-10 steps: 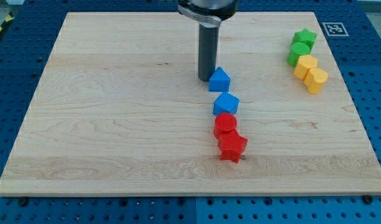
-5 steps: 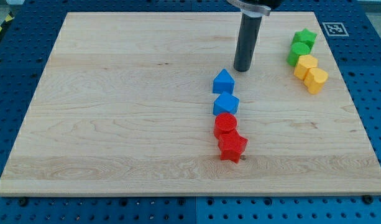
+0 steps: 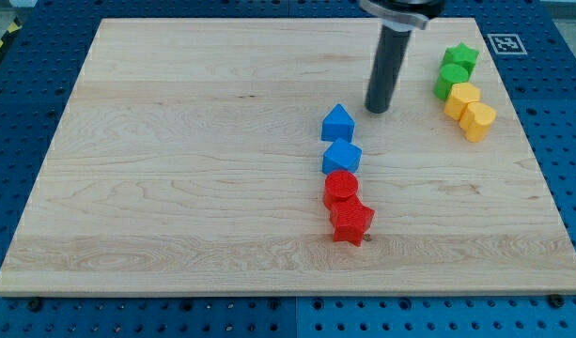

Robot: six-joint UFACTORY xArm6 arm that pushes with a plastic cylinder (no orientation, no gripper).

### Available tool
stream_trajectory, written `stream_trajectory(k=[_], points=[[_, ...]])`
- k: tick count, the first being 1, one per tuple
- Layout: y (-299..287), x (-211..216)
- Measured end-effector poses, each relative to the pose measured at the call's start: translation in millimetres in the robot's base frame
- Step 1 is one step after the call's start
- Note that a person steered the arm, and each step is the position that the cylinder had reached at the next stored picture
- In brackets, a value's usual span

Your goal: Slide the blue triangle into the blue cube

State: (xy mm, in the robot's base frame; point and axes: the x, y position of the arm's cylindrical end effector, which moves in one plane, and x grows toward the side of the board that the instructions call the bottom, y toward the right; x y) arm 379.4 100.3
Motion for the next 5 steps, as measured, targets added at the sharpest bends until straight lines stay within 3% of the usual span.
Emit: stream_trajectory(k=[1, 2, 5], points=[[-29, -12], [-40, 8], [-39, 25]])
